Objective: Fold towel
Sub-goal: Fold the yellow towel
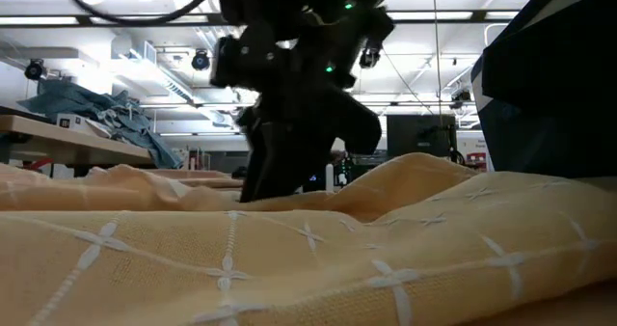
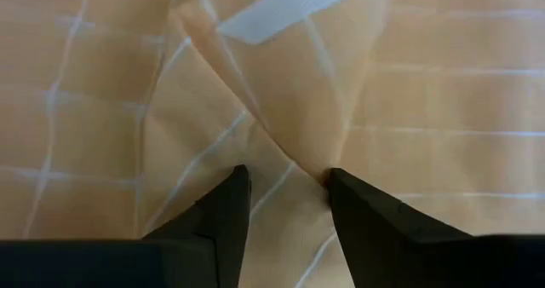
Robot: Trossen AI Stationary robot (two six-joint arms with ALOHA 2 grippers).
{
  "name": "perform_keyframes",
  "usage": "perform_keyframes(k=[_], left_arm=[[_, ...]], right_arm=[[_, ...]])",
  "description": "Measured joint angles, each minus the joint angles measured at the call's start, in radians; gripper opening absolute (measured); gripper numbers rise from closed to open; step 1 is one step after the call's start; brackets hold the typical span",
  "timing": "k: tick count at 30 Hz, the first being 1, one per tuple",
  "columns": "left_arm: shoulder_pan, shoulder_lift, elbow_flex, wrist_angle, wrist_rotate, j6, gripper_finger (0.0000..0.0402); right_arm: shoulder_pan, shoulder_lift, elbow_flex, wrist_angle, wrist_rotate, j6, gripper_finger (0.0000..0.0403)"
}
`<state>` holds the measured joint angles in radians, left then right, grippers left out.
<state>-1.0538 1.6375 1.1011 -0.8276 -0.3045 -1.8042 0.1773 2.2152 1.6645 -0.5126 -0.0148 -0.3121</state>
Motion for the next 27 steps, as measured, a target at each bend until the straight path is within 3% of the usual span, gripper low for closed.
perform_keyframes(k=[6,12,21,27], left_arm=[[-0.006,0.000,-0.011,-0.008,-0.007,0.007,0.0000],[-0.011,0.000,-0.016,-0.049,0.068,-0.051,0.0000],[-0.020,0.000,-0.014,-0.180,0.155,-0.107,0.0000],[-0.019,-0.001,0.054,-0.491,0.149,-0.134,0.0000]], right_arm=[[-0.001,0.045,0.073,-0.061,-0.054,-0.026,0.0112],[-0.001,0.019,0.127,-0.190,-0.007,-0.029,0.0013],[0.004,0.006,0.233,-0.342,0.060,0.006,0.0004],[0.002,0.004,0.295,-0.393,0.293,-0.004,0.0003]])
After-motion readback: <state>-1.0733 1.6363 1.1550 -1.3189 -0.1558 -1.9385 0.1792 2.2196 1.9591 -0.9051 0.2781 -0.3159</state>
